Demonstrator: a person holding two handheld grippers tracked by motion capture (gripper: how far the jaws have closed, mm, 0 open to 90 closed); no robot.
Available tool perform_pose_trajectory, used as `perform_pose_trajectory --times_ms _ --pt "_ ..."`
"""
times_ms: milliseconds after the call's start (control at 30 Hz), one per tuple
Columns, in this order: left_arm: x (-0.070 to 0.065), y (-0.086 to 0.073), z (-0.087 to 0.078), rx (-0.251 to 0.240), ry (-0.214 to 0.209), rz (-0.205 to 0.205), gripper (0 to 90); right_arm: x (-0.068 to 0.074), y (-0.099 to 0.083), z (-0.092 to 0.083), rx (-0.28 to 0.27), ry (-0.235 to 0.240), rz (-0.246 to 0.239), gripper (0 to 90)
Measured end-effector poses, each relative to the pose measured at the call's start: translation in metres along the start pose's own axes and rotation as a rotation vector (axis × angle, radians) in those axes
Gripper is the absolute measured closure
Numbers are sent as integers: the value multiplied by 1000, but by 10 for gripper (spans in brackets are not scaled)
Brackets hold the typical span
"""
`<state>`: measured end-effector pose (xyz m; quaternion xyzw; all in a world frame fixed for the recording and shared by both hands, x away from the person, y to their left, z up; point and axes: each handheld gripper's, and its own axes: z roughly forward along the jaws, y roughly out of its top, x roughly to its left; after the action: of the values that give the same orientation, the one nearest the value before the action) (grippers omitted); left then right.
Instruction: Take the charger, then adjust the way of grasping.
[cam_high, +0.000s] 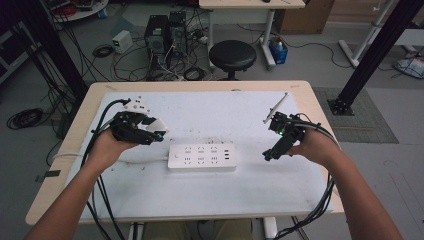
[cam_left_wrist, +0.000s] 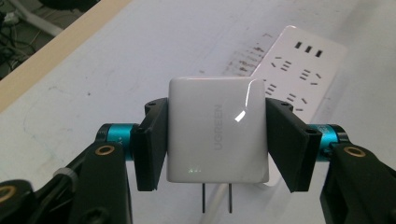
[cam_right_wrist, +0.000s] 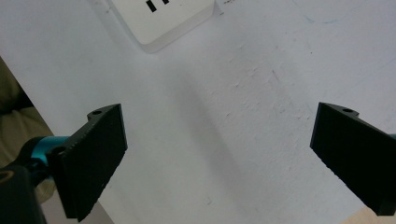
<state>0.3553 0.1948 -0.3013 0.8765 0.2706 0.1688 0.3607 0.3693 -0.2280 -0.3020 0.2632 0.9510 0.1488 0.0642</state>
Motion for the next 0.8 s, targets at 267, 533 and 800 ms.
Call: perform_pose_trajectory --times_ms 267,533,800 --pt "-6 0 -1 -8 -26 43 424 3 1 0 -6 -8 16 32" --pt "-10 4 1 -15 -53 79 424 7 -2 -1 -38 14 49 32" --pt "-19 10 2 -35 -109 139 424 11 -2 -6 -95 40 95 32"
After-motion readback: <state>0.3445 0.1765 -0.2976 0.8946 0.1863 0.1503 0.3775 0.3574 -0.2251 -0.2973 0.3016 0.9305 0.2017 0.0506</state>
